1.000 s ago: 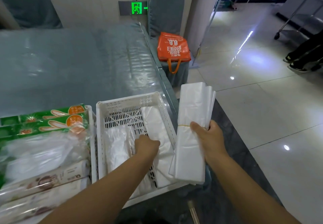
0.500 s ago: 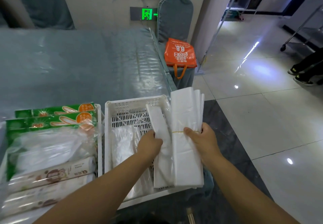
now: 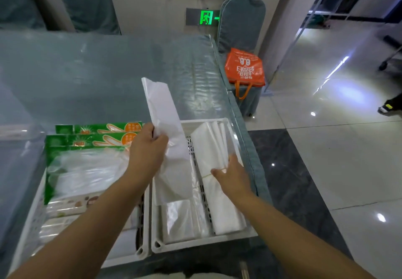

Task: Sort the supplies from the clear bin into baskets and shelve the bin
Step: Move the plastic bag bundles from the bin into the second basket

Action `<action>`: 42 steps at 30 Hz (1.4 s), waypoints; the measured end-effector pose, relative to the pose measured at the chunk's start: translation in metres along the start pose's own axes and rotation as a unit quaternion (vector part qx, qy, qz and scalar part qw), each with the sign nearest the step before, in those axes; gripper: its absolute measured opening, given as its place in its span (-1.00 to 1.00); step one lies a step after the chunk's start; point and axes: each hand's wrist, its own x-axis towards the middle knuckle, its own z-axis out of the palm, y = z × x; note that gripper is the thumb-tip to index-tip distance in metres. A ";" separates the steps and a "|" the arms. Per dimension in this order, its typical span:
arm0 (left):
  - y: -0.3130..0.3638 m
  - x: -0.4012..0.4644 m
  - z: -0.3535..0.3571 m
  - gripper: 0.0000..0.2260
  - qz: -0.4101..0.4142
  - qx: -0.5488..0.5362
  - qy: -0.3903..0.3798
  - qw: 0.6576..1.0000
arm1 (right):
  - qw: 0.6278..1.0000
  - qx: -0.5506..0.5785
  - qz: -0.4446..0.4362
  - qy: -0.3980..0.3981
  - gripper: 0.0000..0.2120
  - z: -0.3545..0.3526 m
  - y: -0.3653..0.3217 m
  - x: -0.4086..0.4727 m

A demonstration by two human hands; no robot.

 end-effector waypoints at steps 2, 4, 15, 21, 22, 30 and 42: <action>-0.004 0.000 -0.003 -0.90 -0.002 -0.015 -0.001 1.000 | 1.000 -0.025 0.011 0.009 -0.50 0.004 0.001 -0.002; -0.006 0.000 -0.006 -0.90 -0.009 -0.025 -0.005 1.000 | 0.990 -0.129 -0.027 0.048 -0.43 0.007 0.000 -0.004; -0.003 0.001 -0.005 -0.89 -0.023 -0.031 -0.039 0.998 | 0.942 -0.311 -0.117 -0.051 -0.28 0.034 0.011 -0.014; -0.002 -0.002 0.002 -0.93 -0.027 -0.035 -0.059 0.997 | 0.934 -0.337 -0.114 -0.034 -0.25 0.041 0.011 -0.010; -0.001 -0.002 0.002 -0.92 -0.026 -0.038 -0.060 0.997 | 0.938 -0.325 -0.114 -0.042 -0.22 0.040 0.010 -0.006; -0.006 -0.004 0.002 -0.88 -0.029 -0.026 -0.069 0.997 | 0.954 -0.265 -0.129 -0.049 -0.18 0.025 0.012 0.010; -0.014 0.000 0.012 -0.94 -0.051 -0.043 -0.082 0.994 | 0.963 -0.258 -0.064 0.053 -0.36 0.046 -0.001 -0.012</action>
